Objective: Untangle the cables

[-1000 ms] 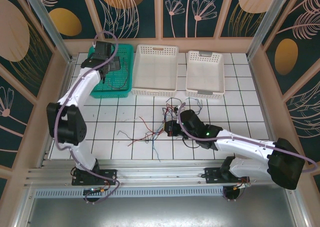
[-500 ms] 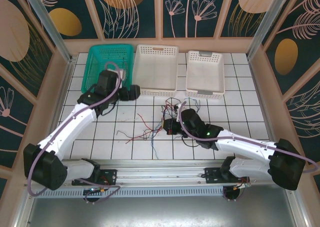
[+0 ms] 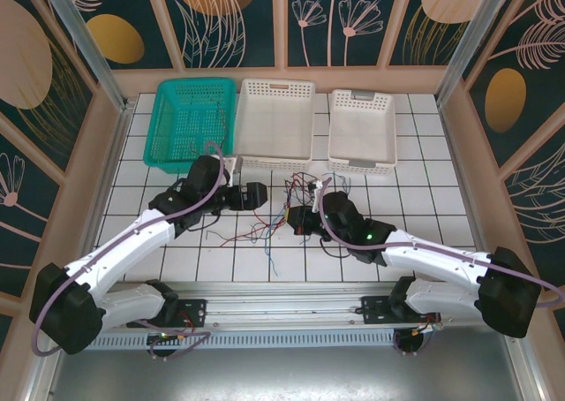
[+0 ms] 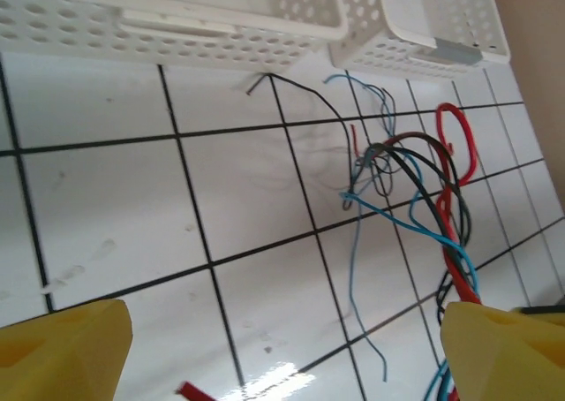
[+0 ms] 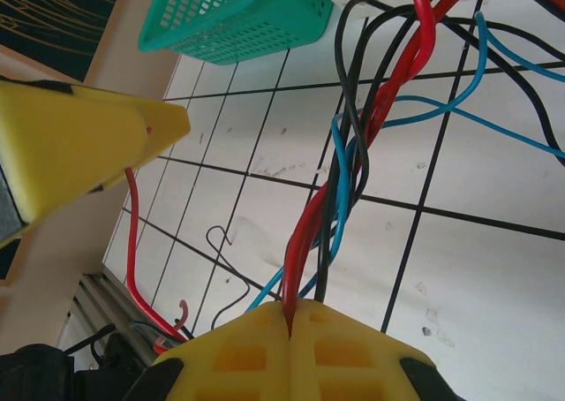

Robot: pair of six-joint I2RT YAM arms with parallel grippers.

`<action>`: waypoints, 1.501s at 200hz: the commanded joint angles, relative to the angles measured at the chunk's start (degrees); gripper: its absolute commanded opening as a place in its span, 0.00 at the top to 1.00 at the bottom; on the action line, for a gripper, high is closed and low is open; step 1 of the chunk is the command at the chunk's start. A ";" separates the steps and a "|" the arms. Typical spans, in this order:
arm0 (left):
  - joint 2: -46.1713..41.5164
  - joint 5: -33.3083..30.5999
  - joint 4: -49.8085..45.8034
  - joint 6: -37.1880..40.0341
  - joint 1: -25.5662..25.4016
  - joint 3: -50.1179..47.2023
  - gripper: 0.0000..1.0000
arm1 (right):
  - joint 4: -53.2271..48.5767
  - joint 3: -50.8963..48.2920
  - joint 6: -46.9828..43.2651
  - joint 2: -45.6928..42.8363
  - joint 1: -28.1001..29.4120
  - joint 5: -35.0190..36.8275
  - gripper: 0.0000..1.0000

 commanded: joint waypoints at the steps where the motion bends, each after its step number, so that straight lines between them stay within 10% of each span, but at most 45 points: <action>1: -1.16 1.24 2.82 -2.06 -0.31 -1.67 0.19 | 2.96 1.44 -0.62 -0.67 0.48 1.48 1.00; 68: 1.61 1.72 6.08 -2.33 -0.52 -3.28 1.00 | 2.89 1.46 -0.78 0.03 0.49 1.48 1.00; 127: 1.36 -4.13 7.10 -1.91 -0.49 -3.88 1.00 | 2.80 -0.85 -0.10 -1.93 0.12 2.01 1.00; 164: 2.44 -6.10 8.76 -1.90 -0.54 -3.31 1.00 | 3.34 -4.79 1.59 -6.36 -2.91 -0.69 0.67; 203: 4.88 -5.31 9.28 -0.90 -0.57 -2.24 1.00 | 5.68 -10.53 4.68 -10.94 -9.18 -7.63 0.56; 300: 6.66 -10.61 4.41 5.14 -0.85 0.59 1.00 | 6.74 -9.51 5.60 -8.34 -12.49 -9.78 0.66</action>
